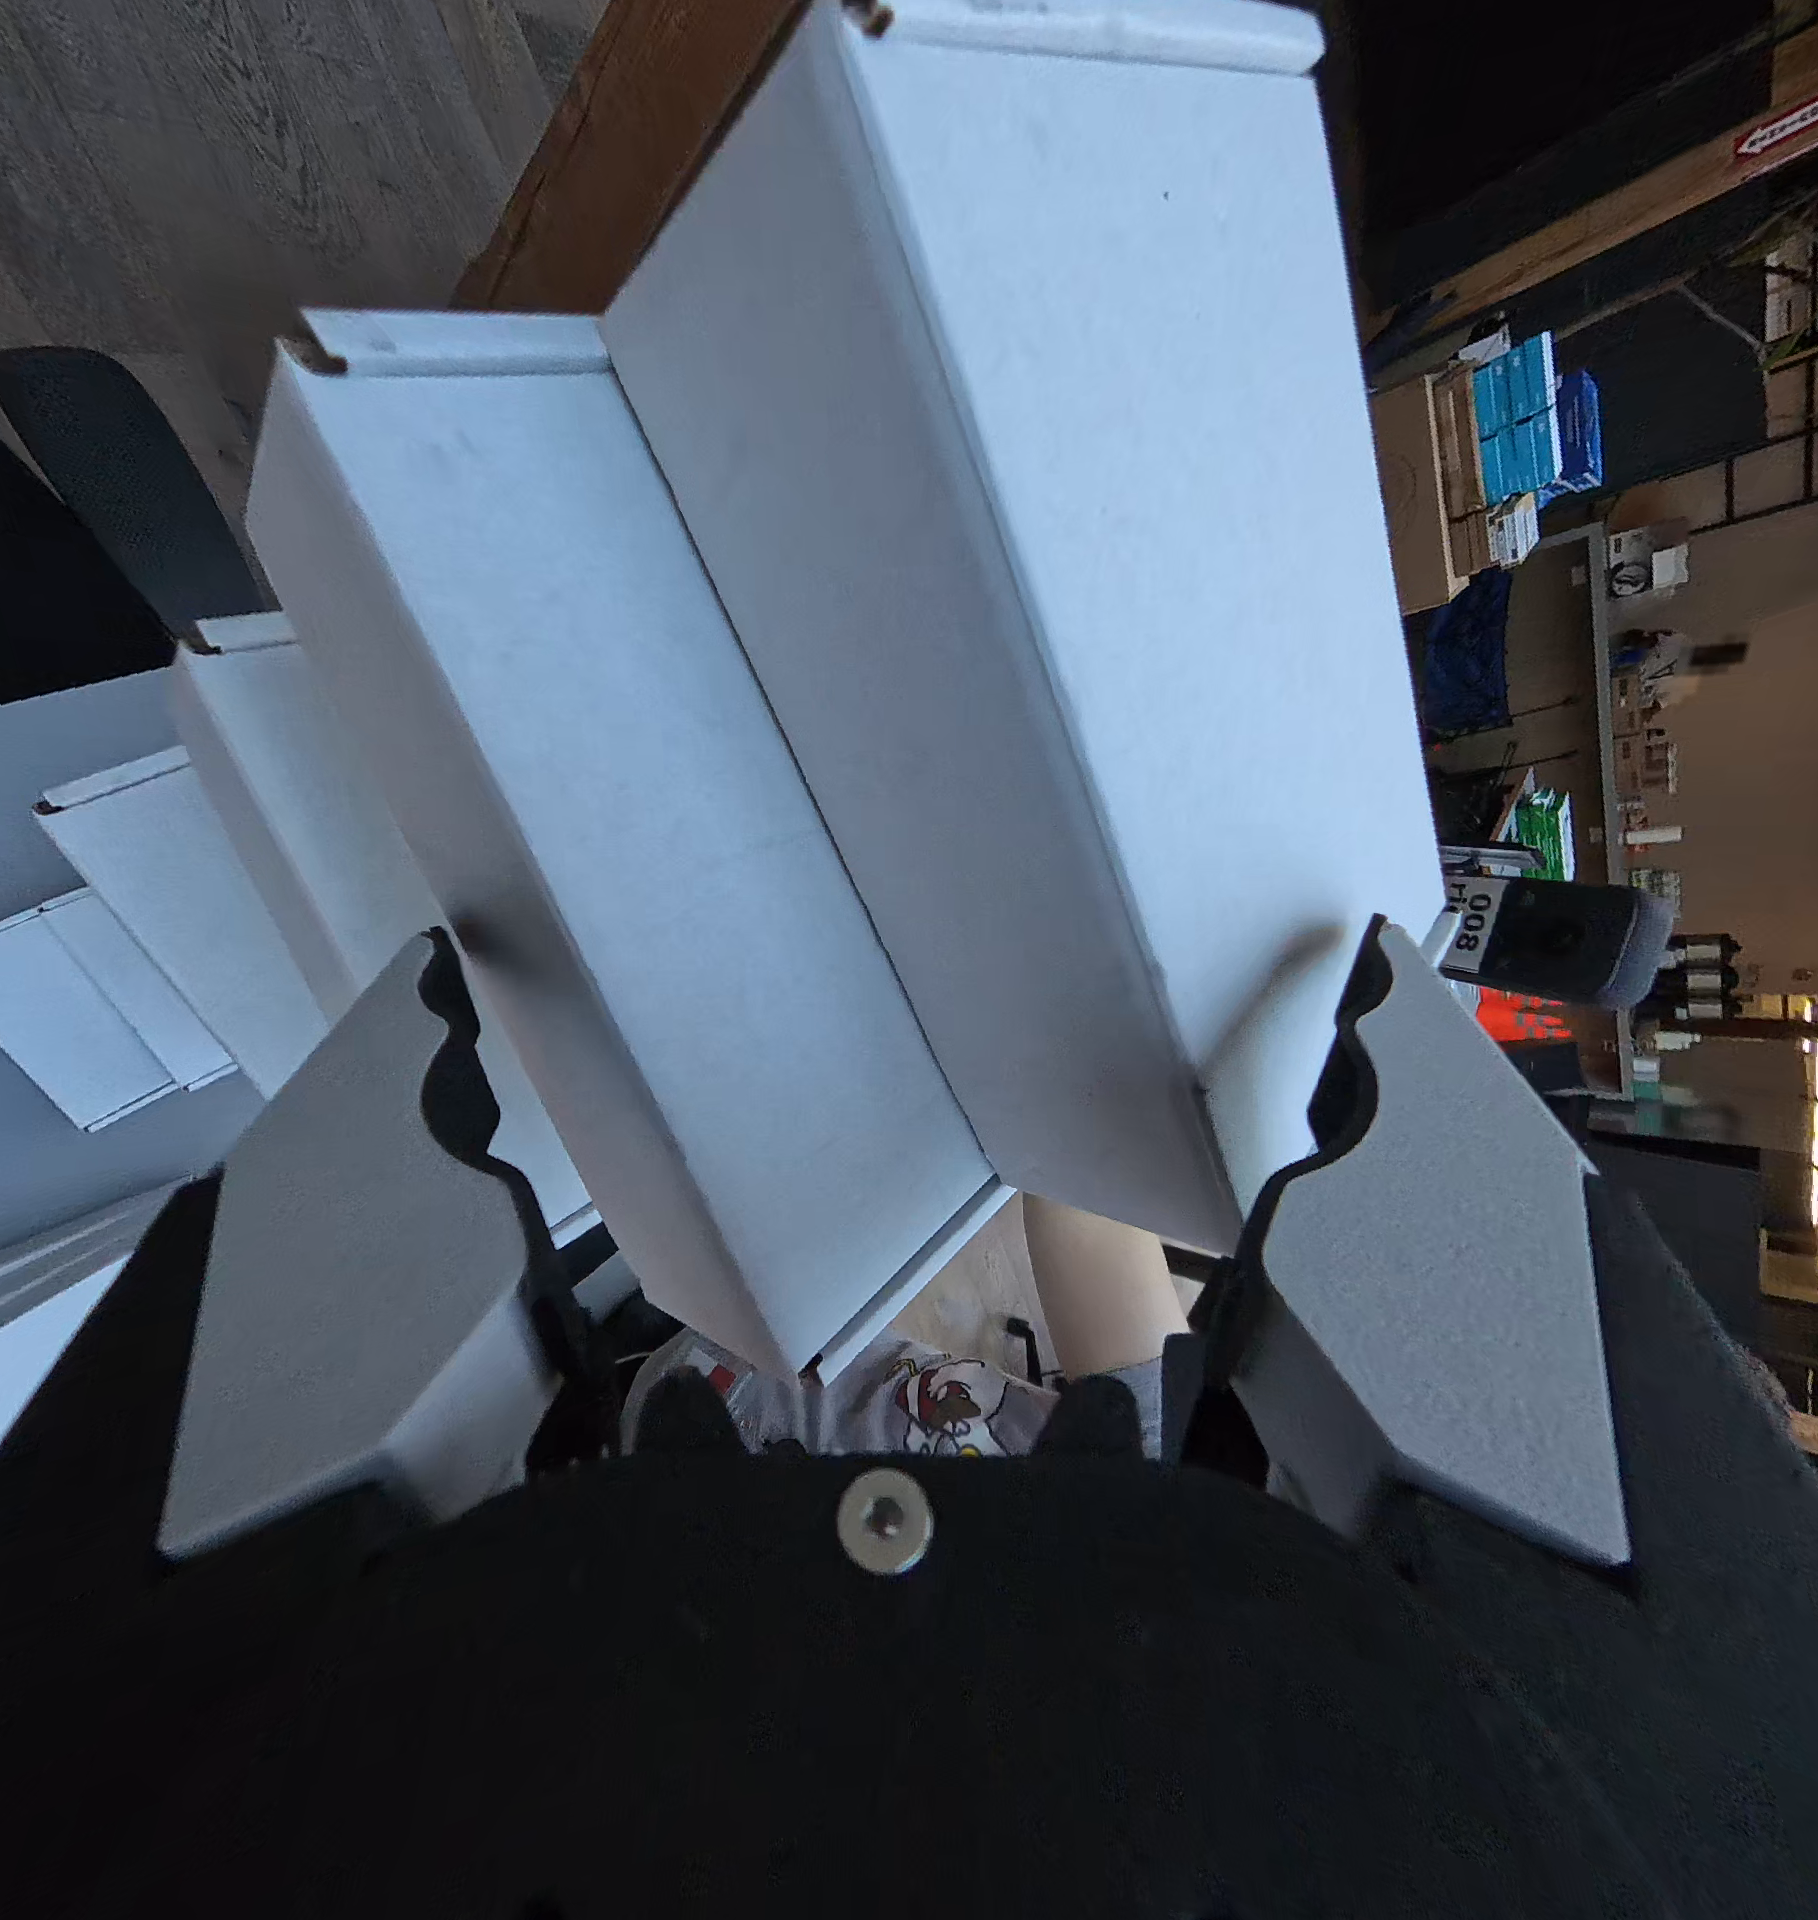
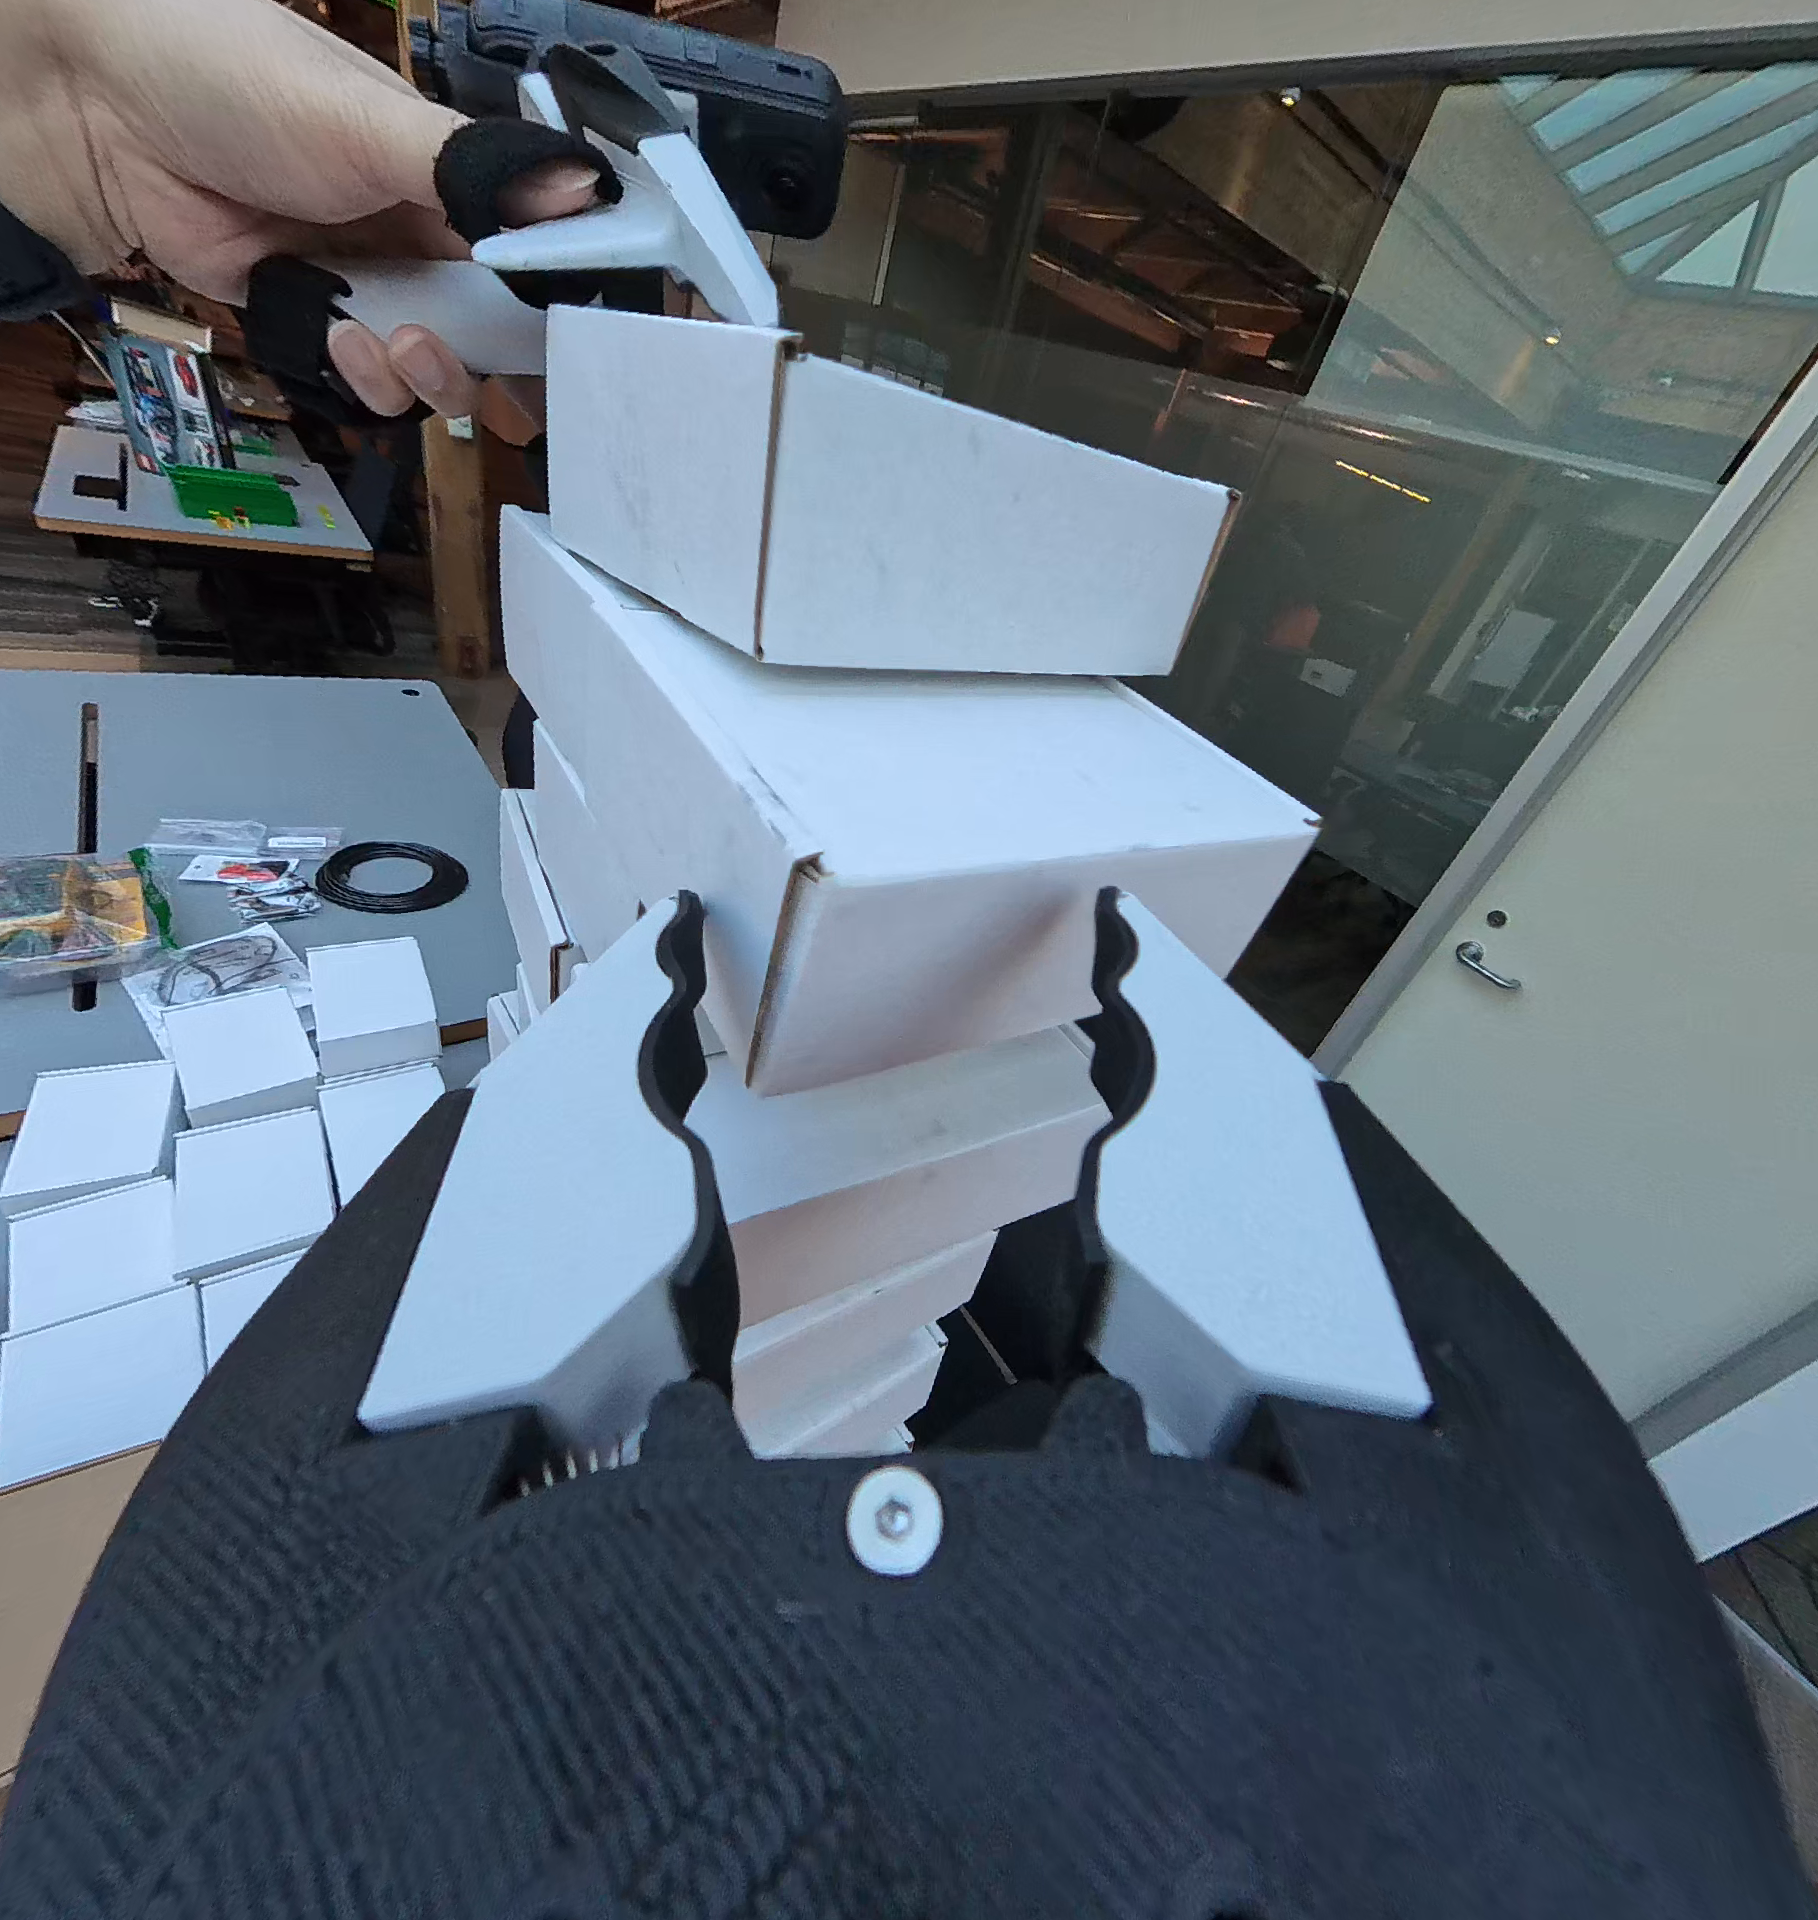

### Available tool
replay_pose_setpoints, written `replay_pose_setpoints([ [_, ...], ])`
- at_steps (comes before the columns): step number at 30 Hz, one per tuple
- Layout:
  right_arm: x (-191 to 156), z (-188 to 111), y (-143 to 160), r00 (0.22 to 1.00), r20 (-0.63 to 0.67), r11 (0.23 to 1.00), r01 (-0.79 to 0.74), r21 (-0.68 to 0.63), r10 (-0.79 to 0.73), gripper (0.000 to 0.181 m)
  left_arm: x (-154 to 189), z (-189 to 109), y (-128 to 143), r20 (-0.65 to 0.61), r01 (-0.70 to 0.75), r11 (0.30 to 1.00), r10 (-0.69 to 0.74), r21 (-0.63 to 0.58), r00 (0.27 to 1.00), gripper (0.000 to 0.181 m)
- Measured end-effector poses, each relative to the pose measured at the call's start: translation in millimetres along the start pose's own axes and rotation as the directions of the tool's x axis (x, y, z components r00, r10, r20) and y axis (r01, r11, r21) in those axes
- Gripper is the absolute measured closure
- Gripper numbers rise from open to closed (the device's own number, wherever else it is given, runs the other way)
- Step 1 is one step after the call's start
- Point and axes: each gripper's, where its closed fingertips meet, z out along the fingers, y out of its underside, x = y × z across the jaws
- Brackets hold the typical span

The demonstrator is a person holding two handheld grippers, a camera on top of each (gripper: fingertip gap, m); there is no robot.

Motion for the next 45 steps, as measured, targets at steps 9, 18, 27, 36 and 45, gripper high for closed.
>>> replay_pose_setpoints([
  [9, 4, -8, -5, 1.0, -0.003, 0.999, -0.023, 0.049, 0.023, 0.098, 2, -18, -10, -0.023, 0.0, 0.998, 0.002, 0.064, 1.0, 0.023],
  [18, 6, -50, -3, 0.997, -0.071, 0.994, -0.016, 0.109, 0.024, 0.085, -15, -90, 5, -0.003, -0.063, 0.98, 0.065, 0.191, 0.998, 0.023],
  [27, -52, -181, 139, 0.95, -0.311, 0.998, -0.032, -0.047, 0.016, 0.097, -83, -161, 154, 0.221, -0.515, 0.689, 0.473, 0.509, 0.853, 0.038],
  [36, -192, -300, 343, 0.797, -0.591, 0.925, -0.309, -0.223, 0.123, 0.123, -239, -65, 402, 0.243, -0.464, 0.738, 0.396, 0.49, 0.886, 0.078],
  [45, -276, -304, 349, 0.814, -0.426, 0.889, -0.456, -0.044, 0.396, 0.129, -205, 30, 562, 0.269, -0.49, 0.841, 0.429, 0.228, 0.862, 0.08],
])
